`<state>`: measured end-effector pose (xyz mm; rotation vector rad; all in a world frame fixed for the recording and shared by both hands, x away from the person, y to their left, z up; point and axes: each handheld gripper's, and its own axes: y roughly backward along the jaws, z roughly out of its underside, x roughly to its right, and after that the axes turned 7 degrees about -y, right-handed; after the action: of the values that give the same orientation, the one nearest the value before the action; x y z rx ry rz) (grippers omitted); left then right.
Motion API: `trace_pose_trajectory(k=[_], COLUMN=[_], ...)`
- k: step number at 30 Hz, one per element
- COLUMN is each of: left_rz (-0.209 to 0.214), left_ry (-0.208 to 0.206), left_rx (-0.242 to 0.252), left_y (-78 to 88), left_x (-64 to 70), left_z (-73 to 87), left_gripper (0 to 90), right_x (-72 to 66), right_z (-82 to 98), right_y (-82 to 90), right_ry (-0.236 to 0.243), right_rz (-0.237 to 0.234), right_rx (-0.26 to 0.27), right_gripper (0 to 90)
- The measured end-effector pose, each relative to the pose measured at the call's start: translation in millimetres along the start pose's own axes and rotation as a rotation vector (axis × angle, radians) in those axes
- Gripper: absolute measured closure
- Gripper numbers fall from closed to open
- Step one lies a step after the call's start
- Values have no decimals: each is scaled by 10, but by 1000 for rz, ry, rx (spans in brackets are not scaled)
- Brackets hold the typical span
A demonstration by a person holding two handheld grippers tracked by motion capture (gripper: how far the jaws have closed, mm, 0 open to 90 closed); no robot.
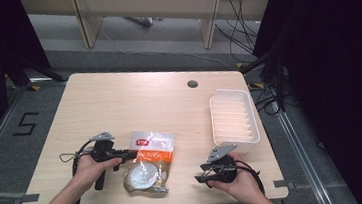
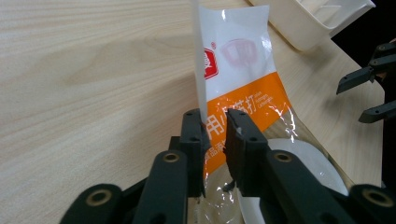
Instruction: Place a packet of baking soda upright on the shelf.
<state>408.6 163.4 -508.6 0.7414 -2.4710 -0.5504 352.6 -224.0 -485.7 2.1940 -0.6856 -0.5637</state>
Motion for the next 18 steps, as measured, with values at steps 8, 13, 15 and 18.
trace_pose_trajectory(k=[8,13,15,18], left_rz=[14,34,47,52], left_ry=[-25,-41,-41,-35], left_rx=[37,56,73,80], left_y=[67,143,164,199], left_x=[52,120,129,152], left_z=[-21,-50,-50,-51], left_gripper=[890,891,892,892], right_x=[5,18,20,33], right_z=[0,-2,-3,-7], right_y=[-1,11,11,7], right_ry=[3,12,9,15], right_rz=[-5,1,-1,6], right_rx=[-6,-18,-19,-16], right_gripper=[511,511,511,509])
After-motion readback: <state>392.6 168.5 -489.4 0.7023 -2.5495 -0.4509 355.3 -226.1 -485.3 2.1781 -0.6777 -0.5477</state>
